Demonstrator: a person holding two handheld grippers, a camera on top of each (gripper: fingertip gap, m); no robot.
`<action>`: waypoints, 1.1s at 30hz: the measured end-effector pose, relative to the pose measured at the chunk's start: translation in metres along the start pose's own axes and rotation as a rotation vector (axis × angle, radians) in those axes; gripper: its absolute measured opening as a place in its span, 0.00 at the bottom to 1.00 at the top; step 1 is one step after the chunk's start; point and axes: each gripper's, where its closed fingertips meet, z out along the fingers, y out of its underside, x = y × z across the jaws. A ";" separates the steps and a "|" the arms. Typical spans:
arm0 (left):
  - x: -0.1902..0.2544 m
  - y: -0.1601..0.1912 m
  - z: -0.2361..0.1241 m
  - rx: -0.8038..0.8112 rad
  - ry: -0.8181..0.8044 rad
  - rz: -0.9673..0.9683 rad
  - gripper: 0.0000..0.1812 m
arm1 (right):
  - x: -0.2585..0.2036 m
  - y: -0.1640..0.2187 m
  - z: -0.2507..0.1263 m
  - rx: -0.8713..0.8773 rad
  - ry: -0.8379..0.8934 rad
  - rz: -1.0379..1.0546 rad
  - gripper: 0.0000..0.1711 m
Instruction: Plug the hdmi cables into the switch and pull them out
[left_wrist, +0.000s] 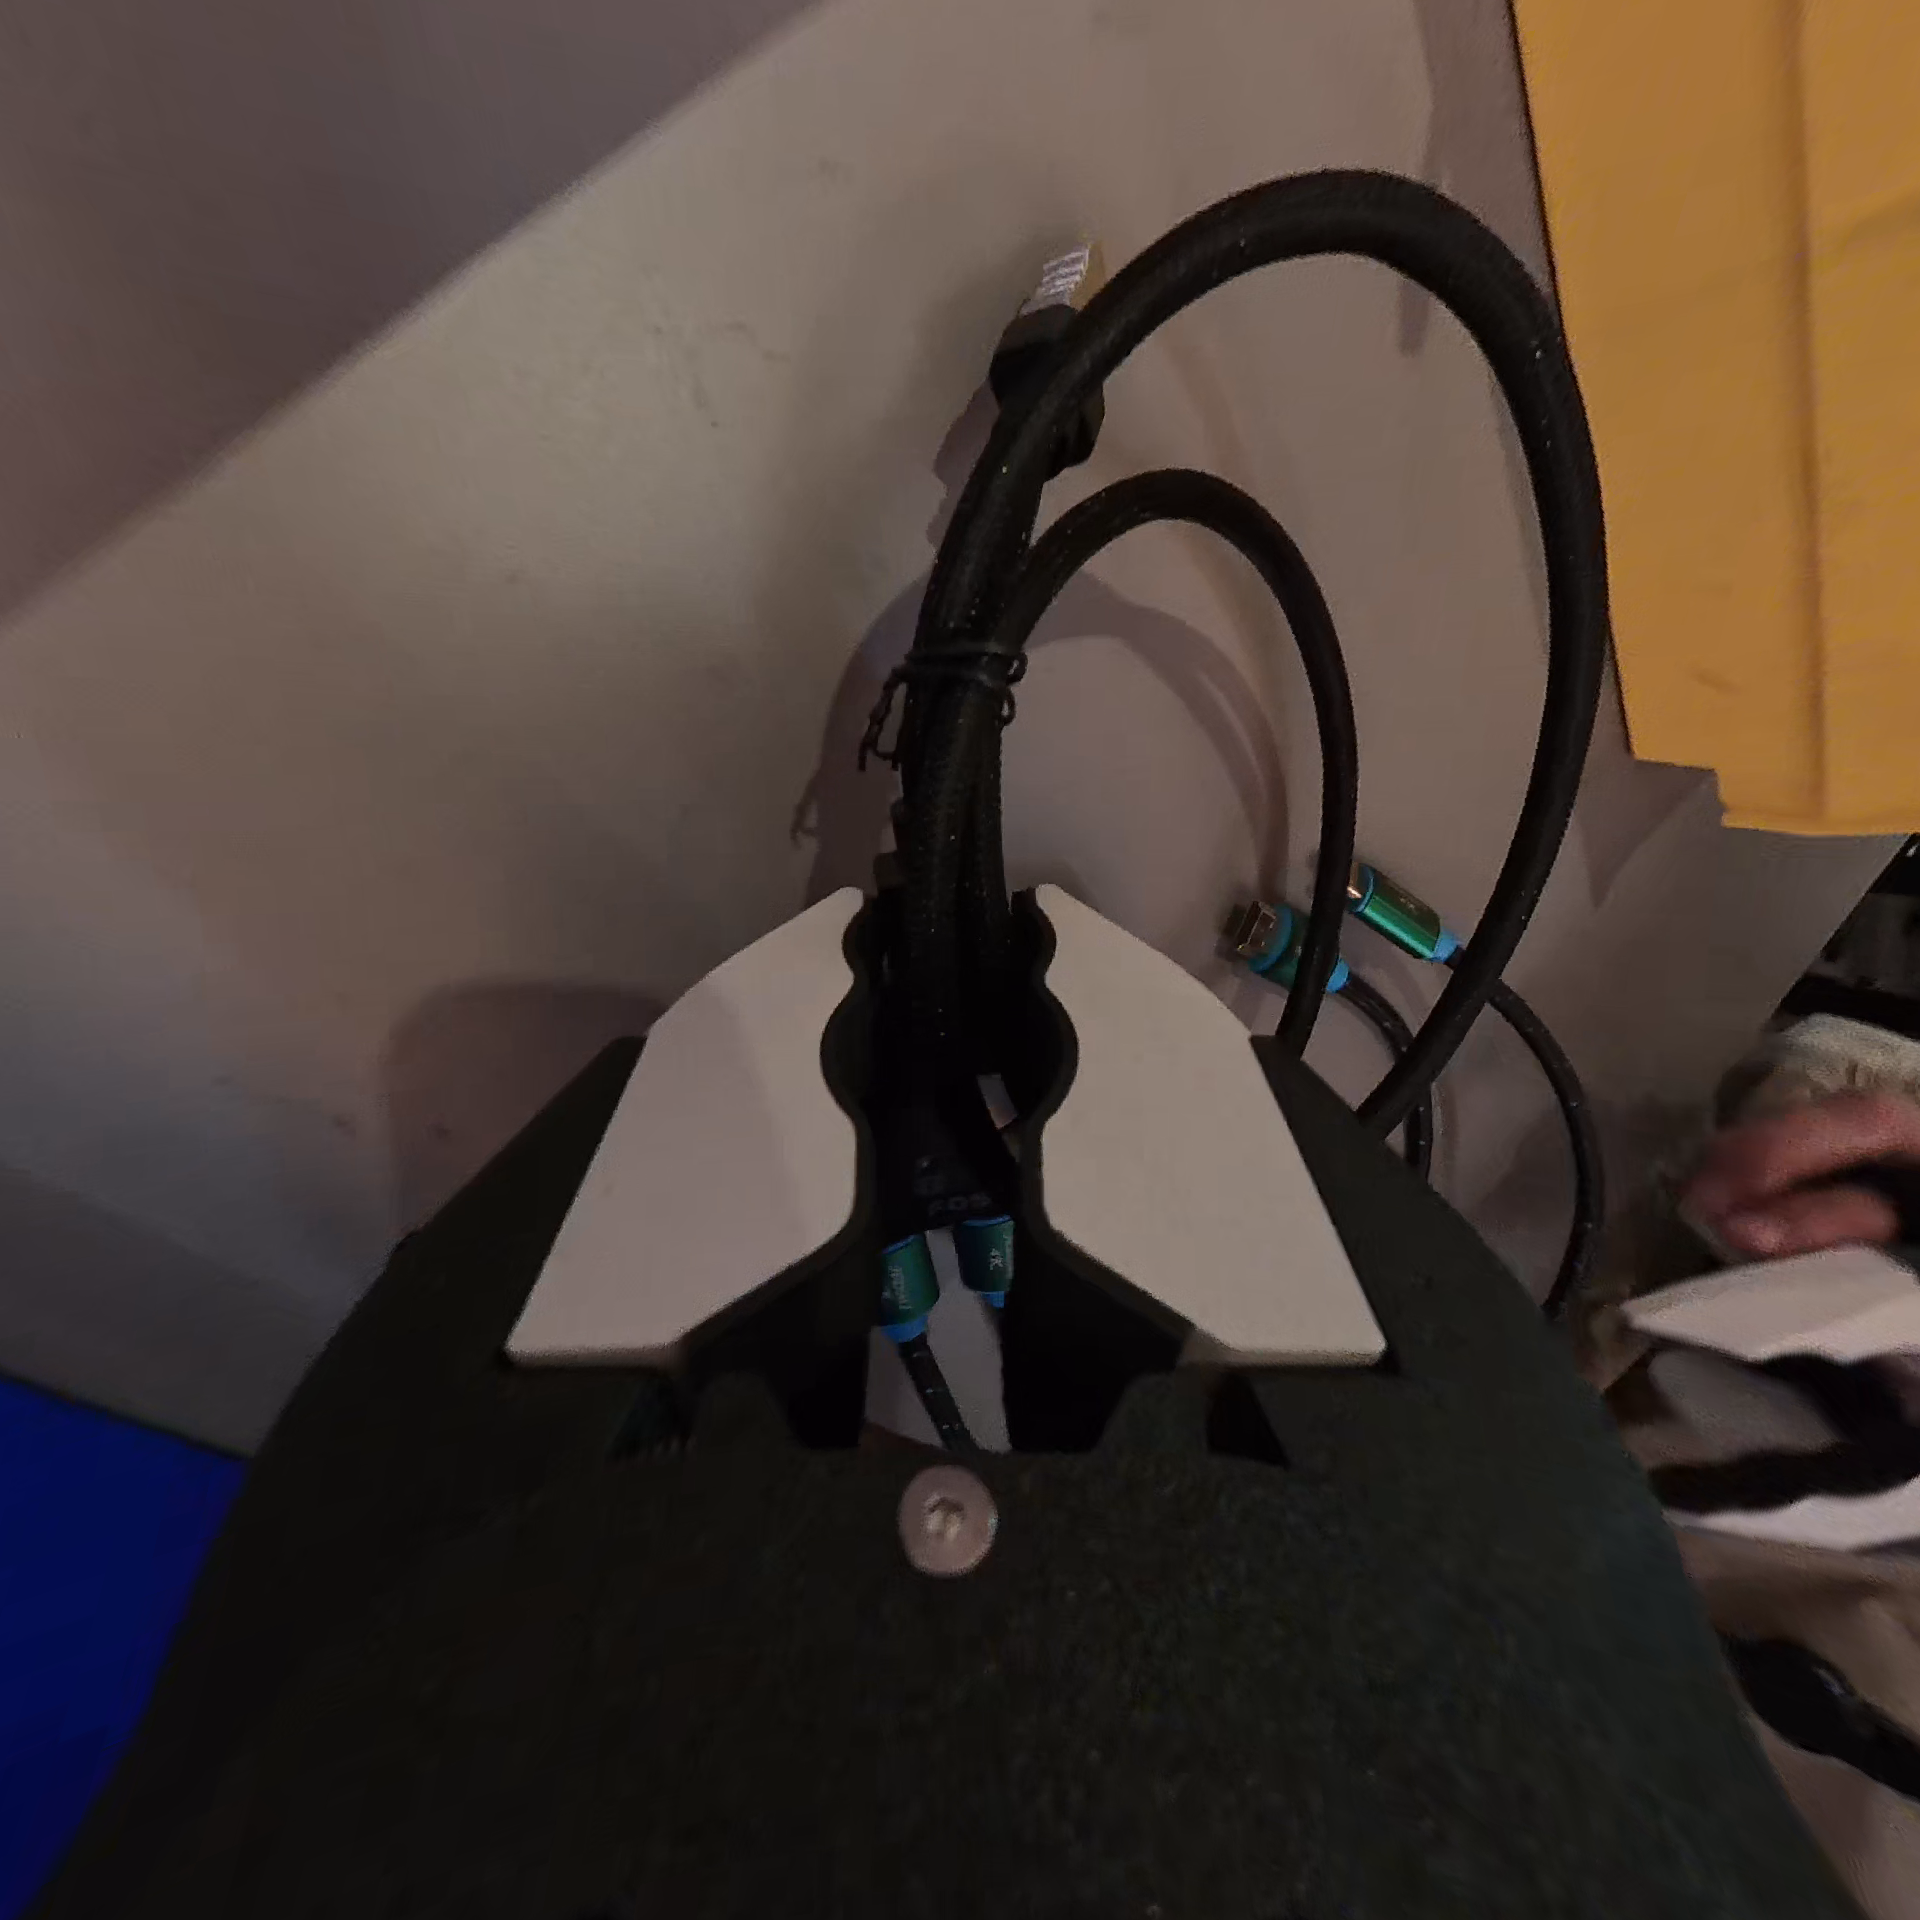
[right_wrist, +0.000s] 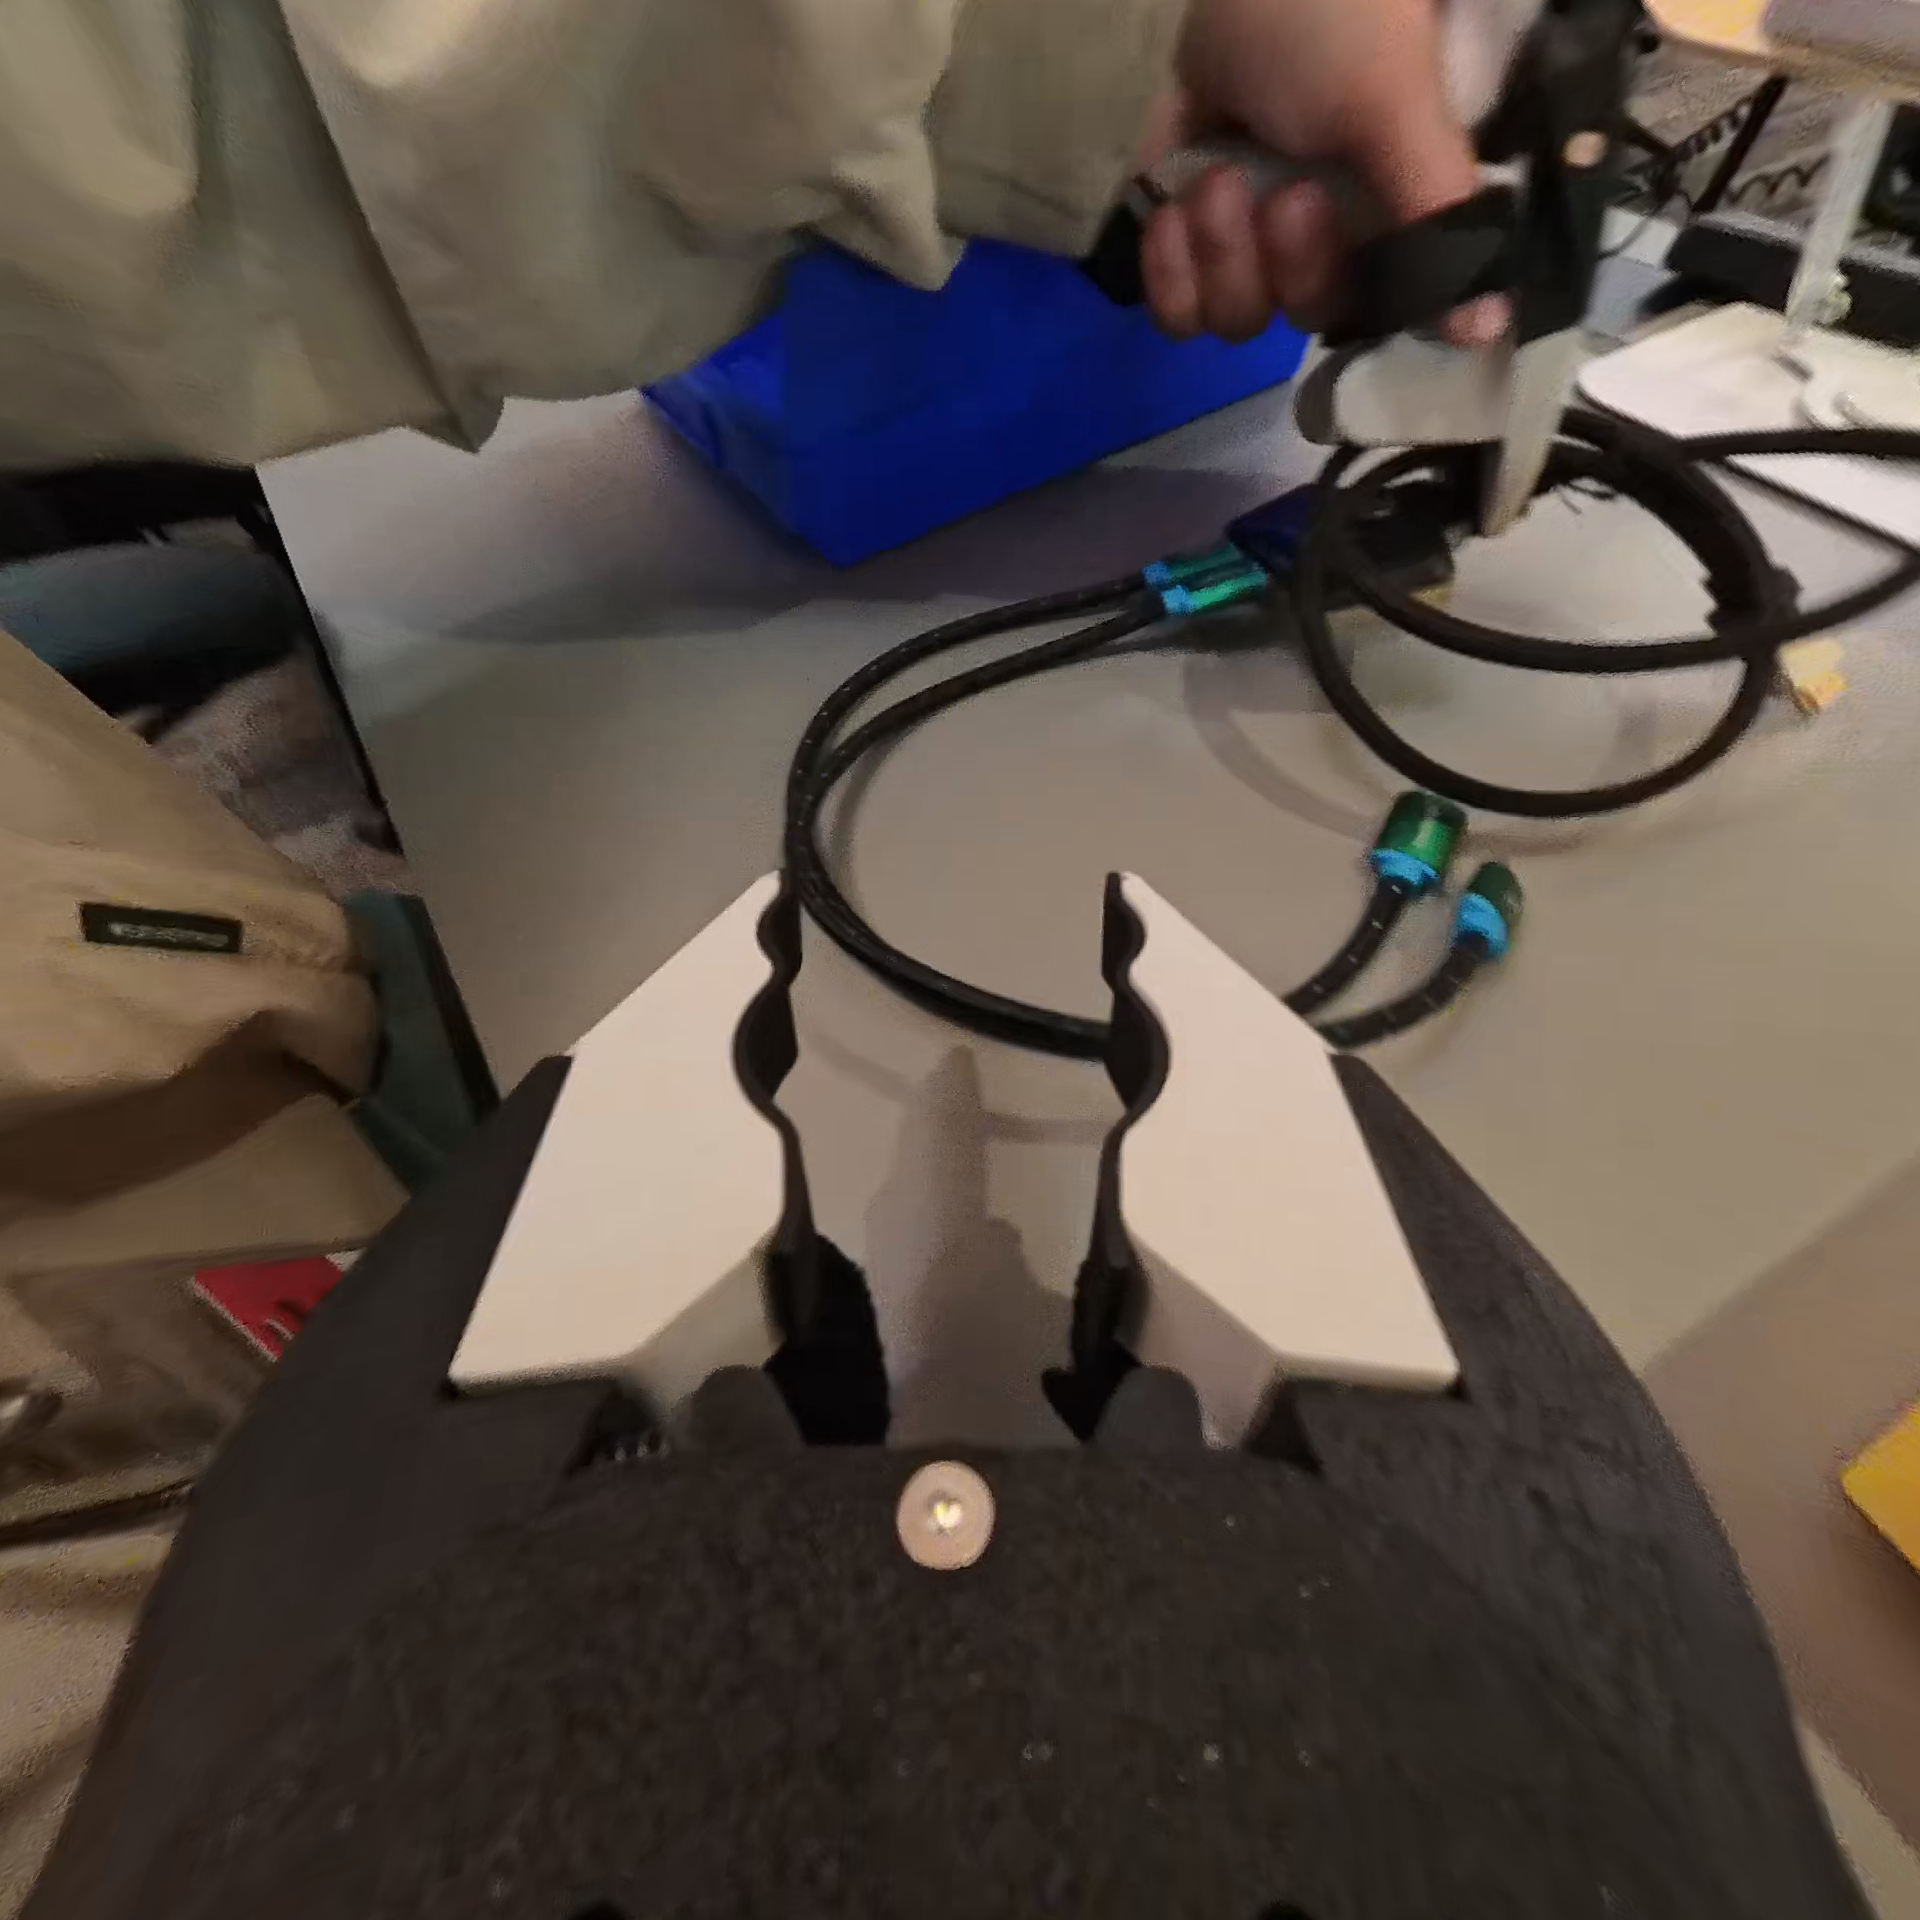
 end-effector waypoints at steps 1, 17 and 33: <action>0.000 0.000 0.000 0.000 0.001 -0.012 0.13 | -0.007 0.001 0.007 -0.024 -0.002 -0.031 0.32; 0.011 0.043 -0.003 -0.146 -0.125 0.303 0.27 | 0.064 0.071 -0.003 -0.353 0.124 -0.114 0.13; -0.025 0.027 0.004 -0.130 -0.333 0.298 0.48 | 0.008 0.006 0.019 -0.091 0.025 -0.044 0.25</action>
